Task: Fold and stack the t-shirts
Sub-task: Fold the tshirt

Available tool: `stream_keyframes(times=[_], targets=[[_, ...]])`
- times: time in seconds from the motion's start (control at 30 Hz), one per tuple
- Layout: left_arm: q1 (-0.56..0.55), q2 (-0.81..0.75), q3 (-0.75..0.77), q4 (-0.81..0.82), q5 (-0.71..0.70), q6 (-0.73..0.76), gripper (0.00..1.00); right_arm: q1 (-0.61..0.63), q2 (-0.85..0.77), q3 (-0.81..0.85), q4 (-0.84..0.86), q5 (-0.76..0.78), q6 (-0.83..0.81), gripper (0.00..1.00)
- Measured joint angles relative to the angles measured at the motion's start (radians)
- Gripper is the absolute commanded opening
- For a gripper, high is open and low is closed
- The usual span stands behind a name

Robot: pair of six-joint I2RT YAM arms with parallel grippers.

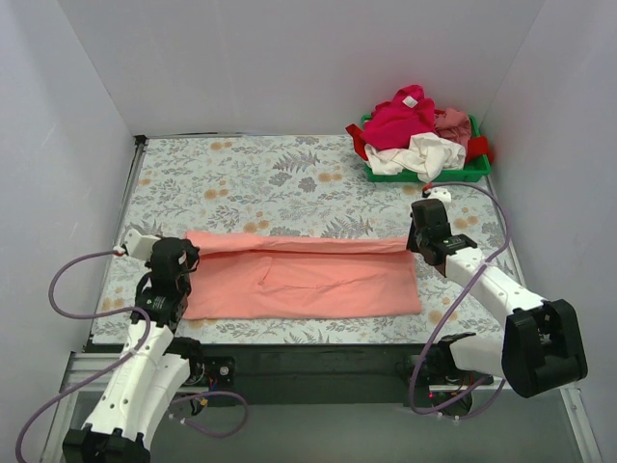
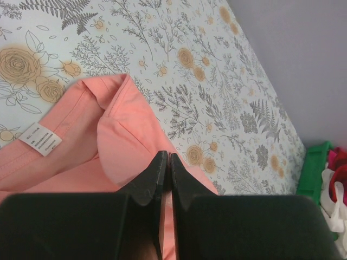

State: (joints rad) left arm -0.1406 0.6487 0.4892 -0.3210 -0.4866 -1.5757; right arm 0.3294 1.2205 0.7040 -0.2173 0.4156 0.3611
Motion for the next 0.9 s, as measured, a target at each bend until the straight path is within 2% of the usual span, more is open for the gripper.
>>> stream_keyframes(times=[0.3, 0.4, 0.43, 0.47, 0.5, 0.53, 0.57, 0.6, 0.63, 0.73, 0.8, 0.83, 0.9], targets=[[0.000, -0.114, -0.088, -0.060, 0.023, -0.141, 0.00, 0.000, -0.013, -0.065, -0.005, -0.048, 0.007, 0.01], [0.000, -0.133, -0.090, -0.157, 0.000, -0.249, 0.02, 0.000, -0.036, -0.100, -0.012, -0.060, 0.019, 0.09], [0.000, -0.145, -0.090, -0.198, -0.017, -0.282, 0.21, 0.000, -0.047, -0.113, -0.013, -0.061, 0.026, 0.12], [0.000, -0.159, -0.090, -0.238, -0.035, -0.306, 0.42, 0.000, -0.058, -0.127, -0.014, -0.063, 0.031, 0.19], [0.000, -0.174, -0.090, -0.279, -0.053, -0.325, 0.59, 0.000, -0.070, -0.138, -0.019, -0.064, 0.037, 0.23], [0.000, -0.191, -0.089, -0.314, -0.069, -0.343, 0.78, 0.000, -0.080, -0.146, -0.022, -0.063, 0.039, 0.24], [0.000, -0.207, -0.086, -0.349, -0.085, -0.357, 0.85, 0.000, -0.089, -0.149, -0.028, -0.064, 0.043, 0.27], [0.000, -0.221, -0.083, -0.377, -0.098, -0.372, 0.87, 0.000, -0.098, -0.151, -0.030, -0.064, 0.048, 0.31], [0.000, -0.230, -0.080, -0.394, -0.107, -0.382, 0.87, 0.000, -0.109, -0.151, -0.034, -0.063, 0.050, 0.44], [0.000, -0.246, -0.061, -0.447, -0.126, -0.398, 0.89, 0.000, -0.151, -0.151, -0.047, -0.062, 0.054, 0.65], [0.000, -0.245, -0.045, -0.454, -0.127, -0.404, 0.90, 0.000, -0.185, -0.151, -0.049, -0.076, 0.051, 0.93], [0.000, -0.241, -0.037, -0.449, -0.124, -0.407, 0.90, 0.000, -0.201, -0.151, -0.050, -0.088, 0.043, 0.98], [0.000, -0.220, -0.025, -0.409, -0.098, -0.409, 0.92, 0.000, -0.226, -0.148, -0.048, -0.140, 0.018, 0.98]])
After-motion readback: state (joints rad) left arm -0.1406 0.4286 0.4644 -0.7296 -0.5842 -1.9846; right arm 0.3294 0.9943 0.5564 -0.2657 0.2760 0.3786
